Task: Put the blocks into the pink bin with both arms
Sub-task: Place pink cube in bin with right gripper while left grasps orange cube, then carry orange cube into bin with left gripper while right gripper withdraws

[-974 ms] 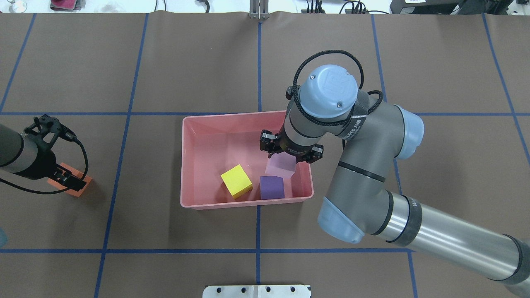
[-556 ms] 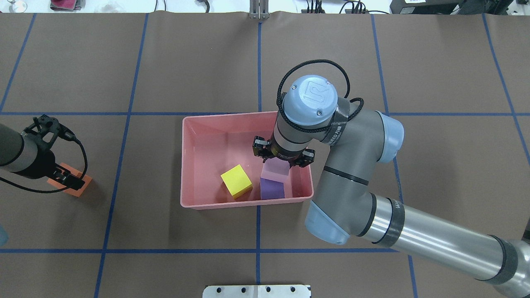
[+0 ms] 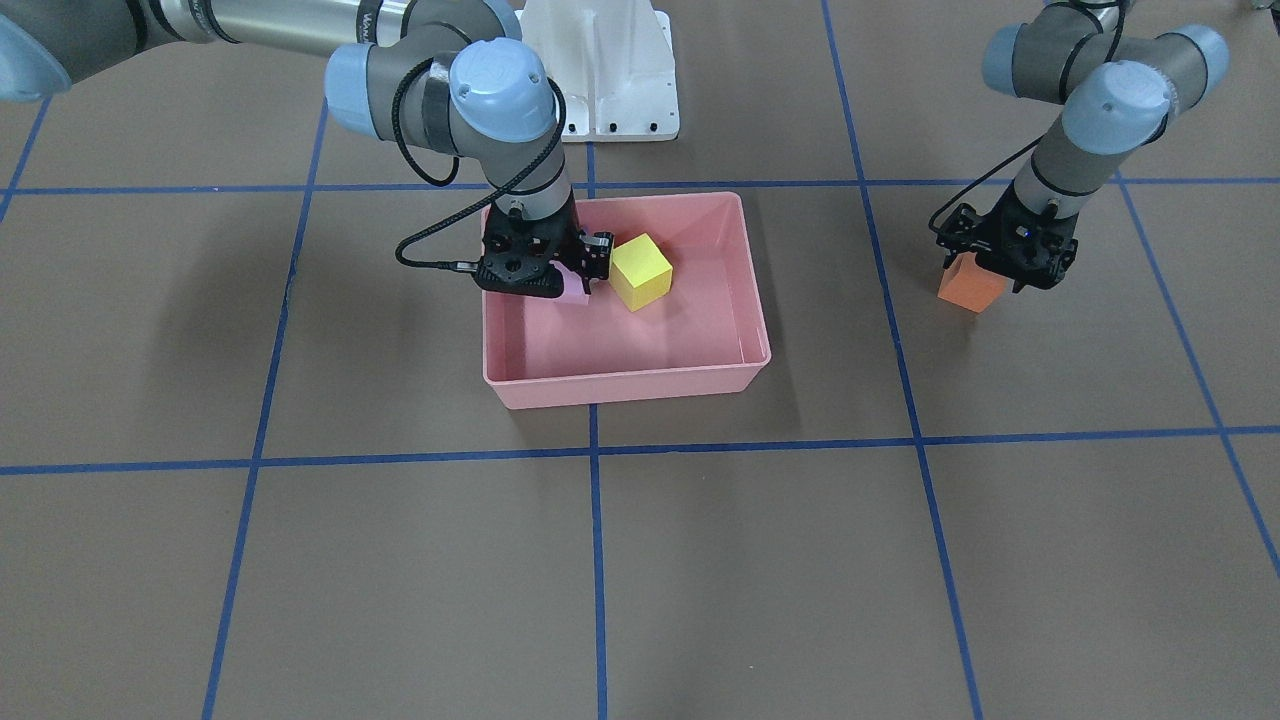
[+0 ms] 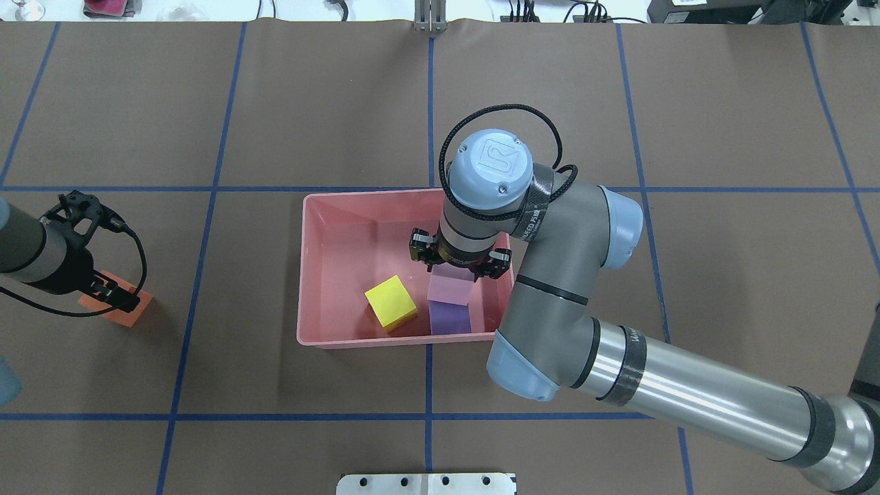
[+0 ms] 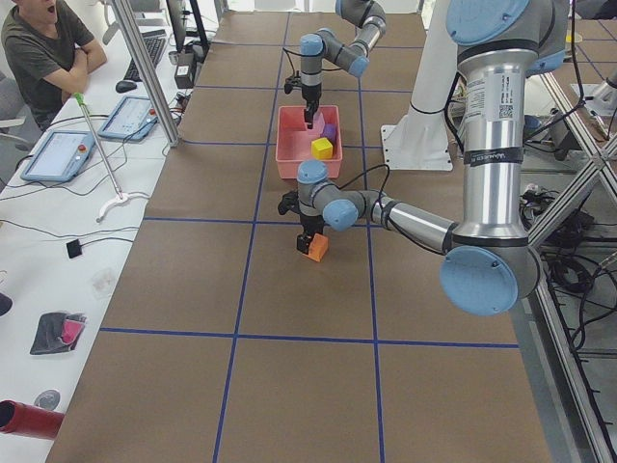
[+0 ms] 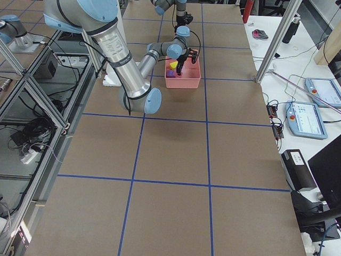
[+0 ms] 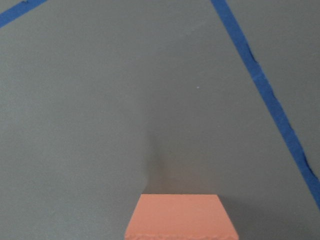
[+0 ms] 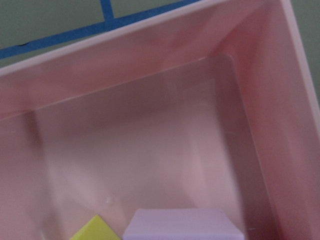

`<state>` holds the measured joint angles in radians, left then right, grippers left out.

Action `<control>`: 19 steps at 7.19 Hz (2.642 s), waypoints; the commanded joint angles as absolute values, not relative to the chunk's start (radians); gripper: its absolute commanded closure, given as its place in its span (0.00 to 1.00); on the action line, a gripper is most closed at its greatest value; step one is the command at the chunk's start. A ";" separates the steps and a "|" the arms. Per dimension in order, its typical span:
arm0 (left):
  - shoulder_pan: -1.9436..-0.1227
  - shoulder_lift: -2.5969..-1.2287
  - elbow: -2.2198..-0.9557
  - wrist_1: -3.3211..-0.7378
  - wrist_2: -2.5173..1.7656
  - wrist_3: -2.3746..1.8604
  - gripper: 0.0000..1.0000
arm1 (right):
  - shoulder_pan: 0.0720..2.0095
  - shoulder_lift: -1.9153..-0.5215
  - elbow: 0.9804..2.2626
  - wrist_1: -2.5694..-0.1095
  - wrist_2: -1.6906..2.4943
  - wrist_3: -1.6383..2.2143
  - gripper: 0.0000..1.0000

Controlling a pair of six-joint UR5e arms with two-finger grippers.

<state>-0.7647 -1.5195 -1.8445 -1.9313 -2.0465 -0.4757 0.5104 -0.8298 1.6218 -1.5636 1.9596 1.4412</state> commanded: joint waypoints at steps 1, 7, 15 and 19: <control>-0.764 -1.528 -1.842 -1.931 -2.048 -0.503 0.51 | 0.524 -0.841 1.684 -1.569 1.965 1.439 0.00; -0.899 -1.826 -1.951 -1.715 -2.363 -0.867 0.87 | 0.820 -1.218 1.990 -1.635 2.106 1.179 0.00; -0.667 -2.206 -1.674 -1.644 -2.108 -1.181 0.61 | 0.858 -1.266 1.951 -1.628 2.095 1.109 0.00; -0.676 -2.195 -1.725 -1.640 -2.109 -1.181 0.00 | 0.857 -1.267 1.948 -1.628 2.095 1.111 0.00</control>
<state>-0.6704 -2.1985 -1.6967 -1.6426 -2.1074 -1.1803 0.8576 -1.2658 1.9486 -1.6275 2.0954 1.1100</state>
